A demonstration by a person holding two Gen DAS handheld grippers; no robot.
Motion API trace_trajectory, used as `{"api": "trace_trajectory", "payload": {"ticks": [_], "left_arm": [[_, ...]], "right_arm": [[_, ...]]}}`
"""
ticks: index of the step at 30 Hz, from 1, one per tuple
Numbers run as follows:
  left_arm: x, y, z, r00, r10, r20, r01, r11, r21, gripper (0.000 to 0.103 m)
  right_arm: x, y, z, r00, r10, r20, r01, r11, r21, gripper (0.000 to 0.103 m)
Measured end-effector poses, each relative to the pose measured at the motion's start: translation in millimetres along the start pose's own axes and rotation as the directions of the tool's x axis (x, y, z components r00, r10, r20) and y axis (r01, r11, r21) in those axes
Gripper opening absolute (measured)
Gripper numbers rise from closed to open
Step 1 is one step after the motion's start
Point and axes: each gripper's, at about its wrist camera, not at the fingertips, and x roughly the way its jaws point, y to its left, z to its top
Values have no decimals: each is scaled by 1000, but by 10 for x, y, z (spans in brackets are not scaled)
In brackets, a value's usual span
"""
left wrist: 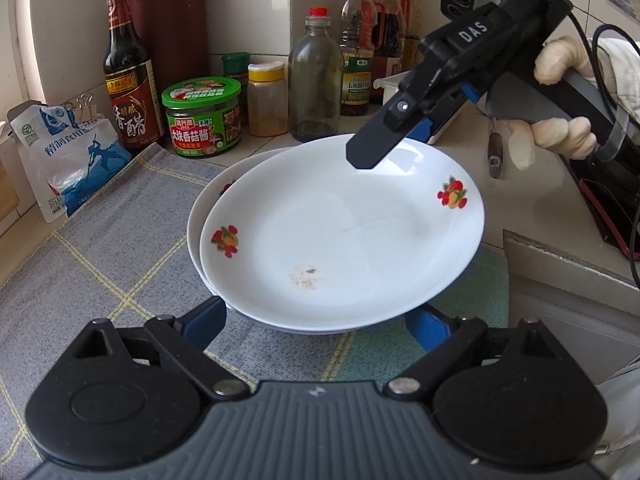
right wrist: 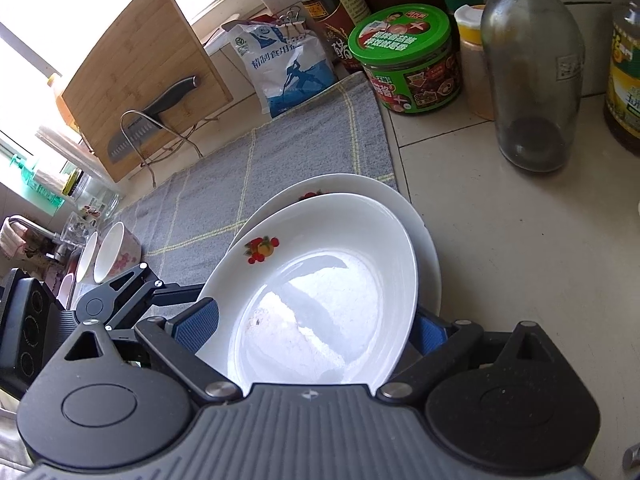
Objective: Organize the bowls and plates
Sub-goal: 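Lower the held plate with the right gripper onto the stacked plates, then open the right gripper to release the plate on the stack, then move the right gripper to a white bowl and grasp its rim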
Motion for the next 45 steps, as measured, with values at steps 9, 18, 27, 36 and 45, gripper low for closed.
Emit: {"api": "trace_trajectory", "payload": {"ticks": [9, 18, 27, 36, 45], "left_arm": [[-22, -24, -4, 1000, -1, 11, 1, 1000, -5, 96], [-34, -38, -8, 1000, 6, 19, -5, 1000, -12, 96], [-91, -22, -5, 999, 26, 45, -24, 998, -54, 96], [-461, 20, -17, 975, 185, 122, -167, 976, -142, 98], [-1071, 130, -432, 871, 488, 47, -438, 817, -375, 101]], "right_arm": [[-71, 79, -52, 998, -55, 18, 55, 998, -17, 100], [-69, 121, -143, 991, -126, 38, 127, 992, -26, 100], [-137, 254, -186, 977, -193, 94, 201, 976, -88, 103], [-107, 817, -110, 955, -193, 223, 261, 905, -335, 103], [551, 1573, 10, 988, -46, 147, 128, 774, -620, 103]]}}
